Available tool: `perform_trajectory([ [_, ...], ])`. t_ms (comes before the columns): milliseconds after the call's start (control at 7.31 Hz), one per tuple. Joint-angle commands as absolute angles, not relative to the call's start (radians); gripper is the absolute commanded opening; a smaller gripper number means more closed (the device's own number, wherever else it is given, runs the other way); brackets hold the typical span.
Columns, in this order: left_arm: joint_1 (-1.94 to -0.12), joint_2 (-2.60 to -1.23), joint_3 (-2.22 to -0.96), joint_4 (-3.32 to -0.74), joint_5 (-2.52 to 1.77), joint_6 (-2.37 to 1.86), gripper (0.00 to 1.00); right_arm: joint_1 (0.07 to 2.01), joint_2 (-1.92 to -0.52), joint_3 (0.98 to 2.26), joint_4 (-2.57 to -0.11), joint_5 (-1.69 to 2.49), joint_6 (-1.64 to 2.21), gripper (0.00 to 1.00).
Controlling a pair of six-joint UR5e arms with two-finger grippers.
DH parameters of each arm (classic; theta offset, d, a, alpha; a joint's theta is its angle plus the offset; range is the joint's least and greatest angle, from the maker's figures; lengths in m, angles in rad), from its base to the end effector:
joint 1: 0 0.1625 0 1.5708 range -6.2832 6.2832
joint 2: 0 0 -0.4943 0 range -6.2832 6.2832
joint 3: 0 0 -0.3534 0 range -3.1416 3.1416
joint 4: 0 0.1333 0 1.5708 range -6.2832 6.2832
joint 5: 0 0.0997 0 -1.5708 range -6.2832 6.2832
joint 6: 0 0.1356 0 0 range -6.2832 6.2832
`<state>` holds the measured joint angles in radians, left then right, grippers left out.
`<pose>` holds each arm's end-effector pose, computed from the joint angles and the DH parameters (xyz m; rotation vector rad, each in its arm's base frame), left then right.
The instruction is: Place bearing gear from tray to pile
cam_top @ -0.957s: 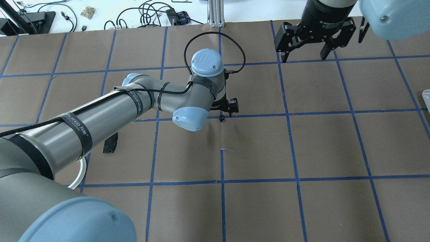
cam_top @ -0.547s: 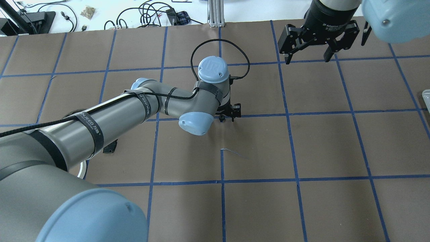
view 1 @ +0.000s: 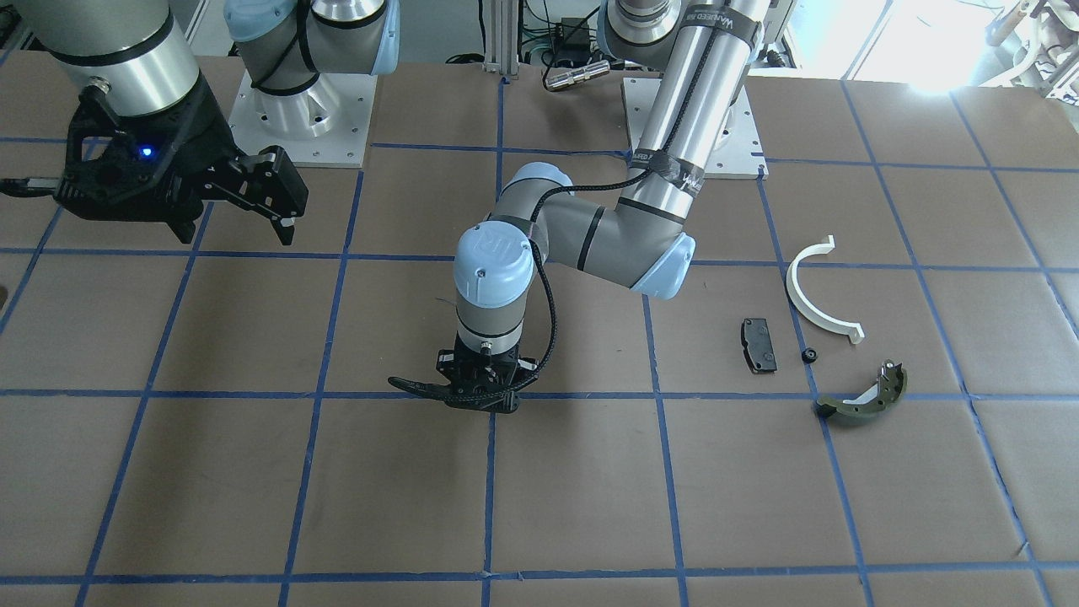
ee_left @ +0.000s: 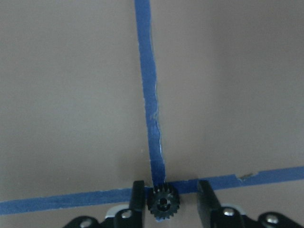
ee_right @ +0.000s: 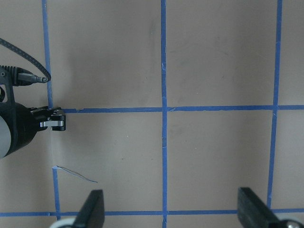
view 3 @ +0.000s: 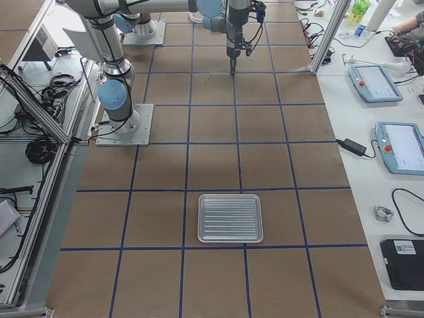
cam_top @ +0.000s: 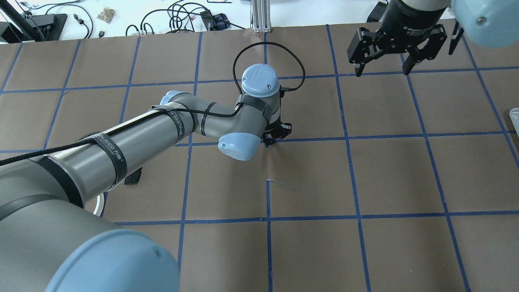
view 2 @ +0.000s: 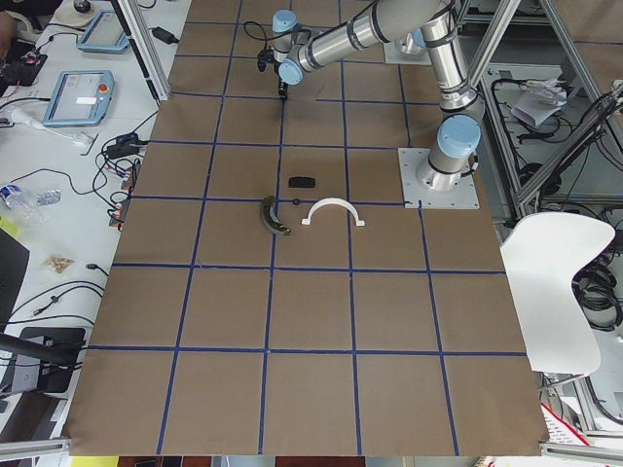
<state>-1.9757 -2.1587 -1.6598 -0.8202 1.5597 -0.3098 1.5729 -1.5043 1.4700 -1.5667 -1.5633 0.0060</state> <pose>-0.3835 -0.5526 0.2246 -0.1482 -3.1003 0.1012 0.1353 -0.4895 0.5353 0.0059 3.1336 -0.0473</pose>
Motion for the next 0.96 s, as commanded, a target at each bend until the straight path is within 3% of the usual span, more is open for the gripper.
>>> perform_trajectory([
  [0, -1.974, -2.148, -1.658, -0.824, 1.562, -0.302, 0.00, 1.568, -1.505, 1.473, -1.569, -1.563, -0.015, 1.00],
  [274, -1.945, -2.097, -1.638, -0.880, 1.559, -0.261, 0.00, 1.566, -1.506, 1.473, -1.566, -1.563, -0.014, 1.00],
  [821, -1.677, -1.929, -1.629, -1.239, 1.545, 0.091, 0.00, 1.566, -1.509, 1.473, -1.566, -1.565, -0.014, 1.00],
])
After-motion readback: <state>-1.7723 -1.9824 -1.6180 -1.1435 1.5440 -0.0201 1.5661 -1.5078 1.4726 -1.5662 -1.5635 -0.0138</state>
